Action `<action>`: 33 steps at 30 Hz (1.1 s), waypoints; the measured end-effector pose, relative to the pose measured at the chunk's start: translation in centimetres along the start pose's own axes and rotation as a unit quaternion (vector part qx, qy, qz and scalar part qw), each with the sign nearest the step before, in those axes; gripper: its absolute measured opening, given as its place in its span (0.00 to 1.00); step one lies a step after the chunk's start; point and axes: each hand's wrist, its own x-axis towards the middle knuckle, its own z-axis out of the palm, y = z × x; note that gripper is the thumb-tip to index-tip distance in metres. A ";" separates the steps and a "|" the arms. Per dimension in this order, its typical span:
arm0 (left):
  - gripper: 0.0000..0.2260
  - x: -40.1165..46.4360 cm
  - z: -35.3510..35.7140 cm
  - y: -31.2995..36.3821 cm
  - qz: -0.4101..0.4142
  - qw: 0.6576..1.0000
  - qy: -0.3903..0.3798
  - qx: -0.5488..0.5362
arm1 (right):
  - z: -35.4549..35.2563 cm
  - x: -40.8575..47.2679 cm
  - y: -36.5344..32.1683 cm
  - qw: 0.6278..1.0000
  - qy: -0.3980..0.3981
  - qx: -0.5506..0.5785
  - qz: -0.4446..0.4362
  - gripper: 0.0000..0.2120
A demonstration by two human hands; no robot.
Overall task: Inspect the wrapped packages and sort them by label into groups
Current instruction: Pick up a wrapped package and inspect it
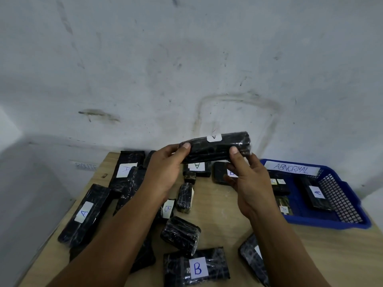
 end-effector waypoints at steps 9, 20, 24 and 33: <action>0.10 -0.2 -0.3 0.0 0.003 0.995 -0.092 0.047 | -0.3 0.6 0.0 0.998 0.004 0.060 -0.009 0.18; 0.12 -1.4 0.3 0.7 0.020 0.976 -0.187 0.109 | -0.1 0.0 -0.6 0.996 -0.092 0.012 -0.017 0.15; 0.13 -1.3 0.5 0.9 0.022 0.976 -0.208 0.060 | -0.6 0.2 -0.4 0.993 -0.112 -0.019 -0.021 0.15; 0.13 -1.4 0.5 0.5 0.025 0.969 -0.238 0.060 | -0.4 0.4 -0.9 0.998 -0.059 -0.013 -0.029 0.08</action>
